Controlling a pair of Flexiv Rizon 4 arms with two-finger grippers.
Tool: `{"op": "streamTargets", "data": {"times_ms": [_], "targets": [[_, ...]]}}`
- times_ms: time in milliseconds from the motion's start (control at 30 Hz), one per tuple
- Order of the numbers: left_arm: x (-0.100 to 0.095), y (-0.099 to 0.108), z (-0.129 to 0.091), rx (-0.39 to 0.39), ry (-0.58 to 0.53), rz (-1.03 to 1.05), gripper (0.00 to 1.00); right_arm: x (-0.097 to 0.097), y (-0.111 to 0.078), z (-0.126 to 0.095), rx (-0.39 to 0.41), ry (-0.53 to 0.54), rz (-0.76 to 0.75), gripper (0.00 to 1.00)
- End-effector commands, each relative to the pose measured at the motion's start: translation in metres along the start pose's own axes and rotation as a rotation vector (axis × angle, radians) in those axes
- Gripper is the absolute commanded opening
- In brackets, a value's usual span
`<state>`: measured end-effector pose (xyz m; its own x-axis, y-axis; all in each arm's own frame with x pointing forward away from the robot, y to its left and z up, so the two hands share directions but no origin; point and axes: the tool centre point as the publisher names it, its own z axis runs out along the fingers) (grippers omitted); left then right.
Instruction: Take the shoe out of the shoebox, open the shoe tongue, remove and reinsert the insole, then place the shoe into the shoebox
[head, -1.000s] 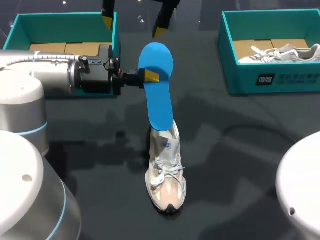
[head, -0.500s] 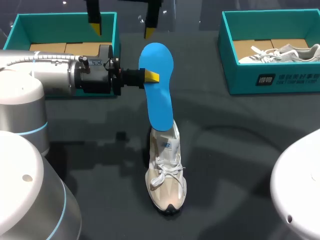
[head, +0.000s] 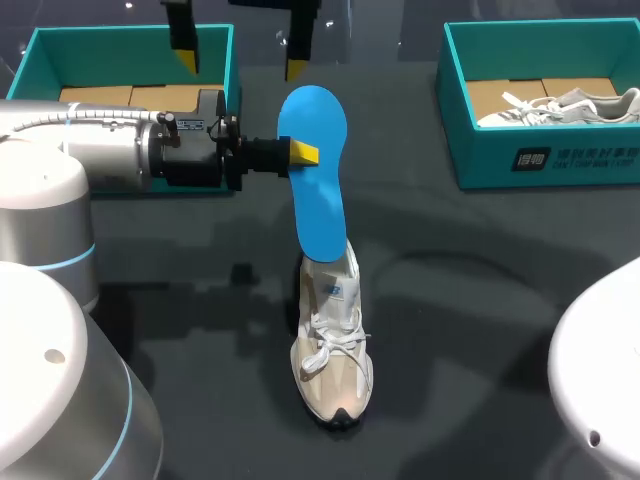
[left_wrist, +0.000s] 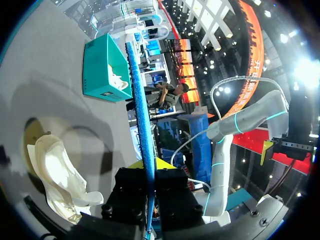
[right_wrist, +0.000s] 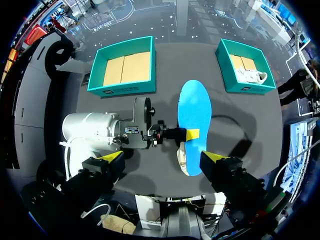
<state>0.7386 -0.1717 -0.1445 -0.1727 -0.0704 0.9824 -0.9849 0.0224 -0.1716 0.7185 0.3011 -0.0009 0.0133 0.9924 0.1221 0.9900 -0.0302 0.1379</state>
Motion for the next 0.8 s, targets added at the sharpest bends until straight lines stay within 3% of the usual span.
{"op": "streamTargets", "data": {"times_ms": [33, 400, 800], "targets": [[-0.001, 0.000, 0.001, -0.001, -0.002, 0.000, 0.00, -0.025, -0.007, 0.003, -0.017, 0.127, 0.024, 1.00], [-0.001, 0.000, 0.001, -0.001, -0.002, 0.000, 0.00, -0.072, -0.022, 0.009, -0.055, 0.477, 0.132, 1.00], [-0.001, 0.000, 0.001, -0.001, -0.002, 0.000, 0.00, -0.097, -0.031, 0.024, -0.035, 0.714, 0.177, 1.00]]}}
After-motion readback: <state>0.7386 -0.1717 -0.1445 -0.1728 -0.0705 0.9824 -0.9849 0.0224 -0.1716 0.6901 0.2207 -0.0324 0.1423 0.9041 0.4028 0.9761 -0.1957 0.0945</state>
